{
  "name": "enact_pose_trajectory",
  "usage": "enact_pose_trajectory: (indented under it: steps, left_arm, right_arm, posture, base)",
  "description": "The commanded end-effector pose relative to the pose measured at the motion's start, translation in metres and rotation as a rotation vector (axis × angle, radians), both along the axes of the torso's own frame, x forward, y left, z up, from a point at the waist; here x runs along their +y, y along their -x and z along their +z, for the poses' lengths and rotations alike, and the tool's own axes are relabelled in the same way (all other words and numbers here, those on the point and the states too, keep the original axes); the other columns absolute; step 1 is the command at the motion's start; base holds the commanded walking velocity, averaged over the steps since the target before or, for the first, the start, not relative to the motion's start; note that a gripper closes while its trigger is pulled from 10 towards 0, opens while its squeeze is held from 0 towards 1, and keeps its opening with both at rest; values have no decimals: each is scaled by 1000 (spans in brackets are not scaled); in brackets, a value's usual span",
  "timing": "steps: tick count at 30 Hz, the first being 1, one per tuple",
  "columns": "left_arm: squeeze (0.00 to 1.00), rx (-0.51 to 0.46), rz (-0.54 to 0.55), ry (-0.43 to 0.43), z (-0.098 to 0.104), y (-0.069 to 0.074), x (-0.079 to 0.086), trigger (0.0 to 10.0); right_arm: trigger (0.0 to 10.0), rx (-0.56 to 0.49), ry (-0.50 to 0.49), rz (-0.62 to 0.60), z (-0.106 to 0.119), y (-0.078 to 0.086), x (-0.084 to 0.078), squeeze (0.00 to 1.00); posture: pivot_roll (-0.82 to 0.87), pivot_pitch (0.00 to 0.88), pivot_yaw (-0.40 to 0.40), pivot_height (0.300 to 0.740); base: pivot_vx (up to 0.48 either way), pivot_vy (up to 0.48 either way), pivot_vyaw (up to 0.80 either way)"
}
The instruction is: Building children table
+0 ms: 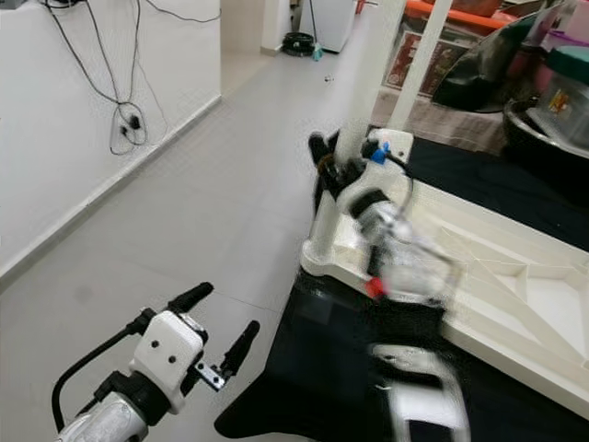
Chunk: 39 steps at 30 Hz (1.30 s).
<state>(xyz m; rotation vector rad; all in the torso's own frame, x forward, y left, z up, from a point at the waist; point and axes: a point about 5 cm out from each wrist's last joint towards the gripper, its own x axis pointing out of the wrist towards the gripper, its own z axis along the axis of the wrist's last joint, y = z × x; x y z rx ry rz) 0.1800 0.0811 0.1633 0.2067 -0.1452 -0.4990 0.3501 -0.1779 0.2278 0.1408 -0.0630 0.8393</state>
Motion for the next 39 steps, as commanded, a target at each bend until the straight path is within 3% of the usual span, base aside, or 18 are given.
enact_pose_trajectory:
  steps: [1,3,4,5,6,8,11,13,15,17,18,22,23,27,32,33,34,39]
  left_arm:
    - [0,19,-8,5,-3,1,-3,10000]
    - [0,19,-7,6,-3,1,-3,10000]
    - [0,19,-3,4,-3,1,-2,10000]
    - [0,19,-3,4,-3,1,-2,10000]
    - [0,19,-2,3,-3,1,-1,10000]
    - [0,19,-1,2,-3,1,-1,10000]
    - [0,20,-2,2,-3,2,-1,10000]
    - [0,21,-2,2,-3,2,-2,10000]
    - [0,21,-2,2,-3,2,-2,10000]
    - [0,21,-1,1,-4,3,-1,10000]
    - [0,21,-1,1,-4,3,-1,10000]
    - [0,23,-2,-1,-5,3,0,10000]
    - [0,23,-2,-1,-5,3,0,10000]
    - [0,22,-10,-2,-5,2,-3,10000]
    - [0,21,-10,-3,-5,2,-3,10000]
    - [0,21,-8,-2,-5,2,-2,10000]
    - [0,22,-8,-2,-5,2,-2,10000]
    - [0,22,-5,-2,-5,2,-1,10000]
  right_arm:
    - [10000,120,4,214,-26,8,26,0]
    - [10000,158,24,302,-32,11,28,0]
    - [2314,153,34,346,-34,7,33,0]
    - [2314,153,34,346,-34,7,33,0]
    - [0,143,28,350,-34,5,36,0]
    - [0,137,27,351,-34,4,36,0]
    - [0,107,59,212,-35,-7,35,0]
    - [0,100,83,-33,-37,-21,29,0]
    - [0,100,83,-33,-37,-21,29,0]
    - [0,158,100,-405,-39,-34,8,0]
    - [0,158,100,-405,-39,-34,8,0]
    - [0,191,96,-868,-39,-34,-26,0]
    - [0,191,96,-868,-39,-34,-26,0]
    - [0,212,-7,-1266,-40,-6,-31,0]
    - [0,253,-65,-1277,-45,-1,-9,0]
    - [10000,263,-120,-1197,-46,-4,14,333]
    - [10000,243,-126,-1164,-44,-5,22,1000]
    - [10000,172,-168,-1165,-32,-12,19,1000]
  posture:
    - [134,46,-127,740]
    - [136,44,-129,740]
    - [139,47,-131,740]
    - [139,47,-131,740]
    - [137,45,-130,740]
    - [136,45,-130,740]
    - [136,44,-131,740]
    - [138,41,-133,740]
    - [138,41,-133,740]
    - [133,34,-128,740]
    - [133,34,-128,740]
    - [127,30,-123,740]
    - [127,30,-123,740]
    - [131,21,-123,740]
    - [132,26,-125,740]
    - [132,30,-125,740]
    - [133,31,-126,740]
    - [131,34,-125,740]
  base:
    - [0,0,0]
    - [0,0,0]
    - [0,0,0]
    - [0,0,0]
    - [0,0,0]
    - [0,0,0]
    - [0,0,0]
    - [0,0,0]
    - [0,0,0]
    - [0,0,0]
    - [0,0,0]
    - [0,0,0]
    - [0,0,0]
    - [0,0,0]
    - [0,0,0]
    - [0,0,0]
    - [0,0,0]
    - [0,0,0]
